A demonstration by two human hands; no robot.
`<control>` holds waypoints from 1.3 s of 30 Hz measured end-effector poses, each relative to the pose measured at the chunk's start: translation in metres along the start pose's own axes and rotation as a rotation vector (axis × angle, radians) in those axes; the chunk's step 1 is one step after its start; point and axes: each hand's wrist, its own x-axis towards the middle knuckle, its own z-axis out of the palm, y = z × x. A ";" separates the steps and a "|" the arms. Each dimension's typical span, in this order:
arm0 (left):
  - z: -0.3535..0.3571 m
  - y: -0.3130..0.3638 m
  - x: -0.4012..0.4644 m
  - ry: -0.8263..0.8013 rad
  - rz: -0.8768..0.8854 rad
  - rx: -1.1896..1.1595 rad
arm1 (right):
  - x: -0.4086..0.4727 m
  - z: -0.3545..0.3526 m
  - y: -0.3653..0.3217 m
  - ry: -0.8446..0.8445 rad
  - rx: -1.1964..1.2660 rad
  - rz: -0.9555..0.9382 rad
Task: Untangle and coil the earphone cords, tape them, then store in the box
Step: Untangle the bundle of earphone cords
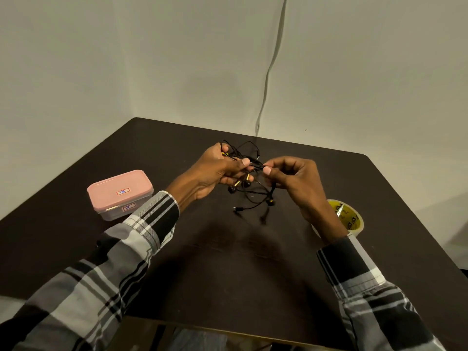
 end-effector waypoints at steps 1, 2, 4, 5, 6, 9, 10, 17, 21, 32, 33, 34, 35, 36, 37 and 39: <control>-0.001 -0.001 -0.001 0.004 0.000 0.008 | -0.001 0.000 0.000 0.017 0.033 0.013; -0.002 -0.002 -0.001 0.003 -0.003 0.020 | -0.002 0.000 0.001 0.037 0.072 0.031; -0.003 -0.004 -0.003 -0.006 -0.018 0.066 | -0.004 0.000 0.000 0.076 0.157 0.072; -0.004 -0.004 -0.004 -0.006 -0.023 0.095 | -0.004 -0.001 -0.001 0.091 0.202 0.091; -0.004 -0.005 -0.004 -0.002 -0.022 0.123 | -0.004 -0.002 -0.002 0.102 0.255 0.107; -0.008 -0.004 -0.005 0.001 -0.002 0.200 | -0.001 -0.009 -0.008 0.124 0.422 0.155; -0.010 -0.005 -0.005 -0.007 0.005 0.228 | 0.000 -0.011 -0.009 0.122 0.448 0.168; -0.005 -0.008 -0.007 -0.008 0.087 0.391 | 0.007 -0.010 -0.014 0.083 0.441 0.231; -0.012 -0.013 -0.005 0.127 0.089 0.276 | 0.006 -0.011 -0.011 0.139 0.465 0.229; -0.012 -0.021 -0.002 0.365 -0.022 -0.208 | 0.007 -0.022 -0.002 0.289 0.801 0.180; -0.013 -0.025 -0.002 0.371 -0.040 -0.194 | 0.007 -0.022 -0.003 0.268 0.802 0.173; -0.013 -0.029 -0.001 0.367 -0.061 -0.172 | 0.007 -0.021 -0.004 0.247 0.792 0.169; -0.012 -0.032 -0.002 0.351 -0.080 -0.168 | 0.006 -0.020 -0.006 0.230 0.773 0.168; -0.012 -0.035 -0.002 0.326 -0.097 -0.182 | 0.005 -0.019 -0.007 0.218 0.748 0.170; -0.013 -0.038 -0.003 0.296 -0.115 -0.222 | 0.004 -0.018 -0.009 0.212 0.721 0.175; -0.015 -0.042 -0.005 0.261 -0.158 -0.266 | 0.003 -0.018 -0.011 0.207 0.690 0.184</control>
